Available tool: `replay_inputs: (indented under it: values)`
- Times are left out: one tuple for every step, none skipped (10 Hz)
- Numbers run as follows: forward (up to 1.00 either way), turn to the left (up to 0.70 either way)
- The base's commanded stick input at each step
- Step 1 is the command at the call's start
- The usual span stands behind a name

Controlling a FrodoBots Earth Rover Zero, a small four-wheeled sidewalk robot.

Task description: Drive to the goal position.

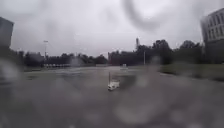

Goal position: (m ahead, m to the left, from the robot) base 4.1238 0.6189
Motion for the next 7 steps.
replay_inputs:
  values:
    - [1.0,0.0]
    - [1.0,-0.14]
    - [1.0,-0.27]
    - [1.0,-0.27]
    - [1.0,-0.27]
    - [1.0,-0.27]
    - [1.0,-0.27]
